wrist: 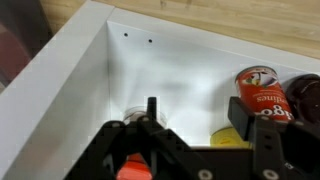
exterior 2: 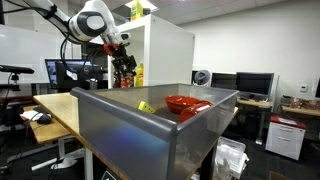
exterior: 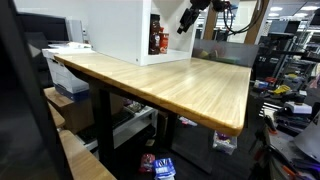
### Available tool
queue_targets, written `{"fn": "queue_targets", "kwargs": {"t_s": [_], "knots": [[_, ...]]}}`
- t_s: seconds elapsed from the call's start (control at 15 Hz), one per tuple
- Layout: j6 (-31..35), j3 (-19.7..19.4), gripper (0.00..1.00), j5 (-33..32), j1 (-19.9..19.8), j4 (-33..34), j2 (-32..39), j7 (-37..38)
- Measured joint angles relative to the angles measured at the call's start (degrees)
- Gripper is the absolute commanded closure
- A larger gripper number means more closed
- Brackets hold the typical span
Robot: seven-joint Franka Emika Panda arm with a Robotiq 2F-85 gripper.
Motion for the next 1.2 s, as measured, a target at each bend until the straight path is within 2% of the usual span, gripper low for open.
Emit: {"fn": "queue_targets", "kwargs": {"t_s": [0.2,0.53,0.87,1.2], "knots": [[1.75,-0.32,0.71,-0.25,-0.71,-0.55,0.22,0.78],[14.41,-0.92,0.96,-0.28,-0.8,-2.36,2.49,0.8],[25.29,-0.95,1.0,-2.5,-1.51,-2.64,7.37,1.43],[30.38,-1.37,1.0,-3.42,-2.11,-0.71,11.3,3.21]]}}
